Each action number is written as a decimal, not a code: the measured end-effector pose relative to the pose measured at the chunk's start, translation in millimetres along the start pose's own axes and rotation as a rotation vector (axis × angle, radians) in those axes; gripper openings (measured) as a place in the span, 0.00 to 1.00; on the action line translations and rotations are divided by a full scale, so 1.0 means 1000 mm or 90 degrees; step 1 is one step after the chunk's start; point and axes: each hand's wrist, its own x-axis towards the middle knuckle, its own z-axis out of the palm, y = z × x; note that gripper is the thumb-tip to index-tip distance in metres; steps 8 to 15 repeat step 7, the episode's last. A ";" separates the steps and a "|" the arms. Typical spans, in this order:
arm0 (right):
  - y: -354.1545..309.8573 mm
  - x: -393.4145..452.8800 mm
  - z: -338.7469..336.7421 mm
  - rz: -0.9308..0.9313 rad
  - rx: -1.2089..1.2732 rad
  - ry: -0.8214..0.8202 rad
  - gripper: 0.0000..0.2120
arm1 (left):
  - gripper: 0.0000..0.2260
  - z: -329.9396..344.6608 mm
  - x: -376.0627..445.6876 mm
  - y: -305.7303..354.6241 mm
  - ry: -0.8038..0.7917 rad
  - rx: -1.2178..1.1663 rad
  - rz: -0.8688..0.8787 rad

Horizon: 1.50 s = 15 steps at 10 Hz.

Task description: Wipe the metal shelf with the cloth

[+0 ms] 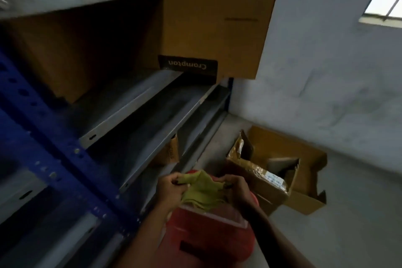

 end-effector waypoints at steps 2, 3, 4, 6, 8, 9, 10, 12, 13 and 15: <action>0.091 0.033 0.011 -0.035 -0.164 0.030 0.06 | 0.17 0.048 0.046 -0.067 -0.054 0.276 0.135; 0.112 0.038 0.024 -0.126 -0.295 0.031 0.10 | 0.12 0.057 0.058 -0.091 -0.089 0.410 0.209; 0.125 0.047 0.031 -0.199 -0.381 0.061 0.17 | 0.08 0.061 0.072 -0.099 -0.062 0.416 0.215; 0.117 0.043 0.033 -0.209 -0.665 0.048 0.03 | 0.13 0.060 0.068 -0.102 -0.176 0.544 0.199; 0.097 0.040 0.029 -0.225 -0.725 0.053 0.10 | 0.13 0.053 0.063 -0.094 -0.173 0.585 0.232; 0.097 0.040 0.029 -0.225 -0.725 0.053 0.10 | 0.13 0.053 0.063 -0.094 -0.173 0.585 0.232; 0.097 0.040 0.029 -0.225 -0.725 0.053 0.10 | 0.13 0.053 0.063 -0.094 -0.173 0.585 0.232; 0.097 0.040 0.029 -0.225 -0.725 0.053 0.10 | 0.13 0.053 0.063 -0.094 -0.173 0.585 0.232; 0.097 0.040 0.029 -0.225 -0.725 0.053 0.10 | 0.13 0.053 0.063 -0.094 -0.173 0.585 0.232; 0.097 0.040 0.029 -0.225 -0.725 0.053 0.10 | 0.13 0.053 0.063 -0.094 -0.173 0.585 0.232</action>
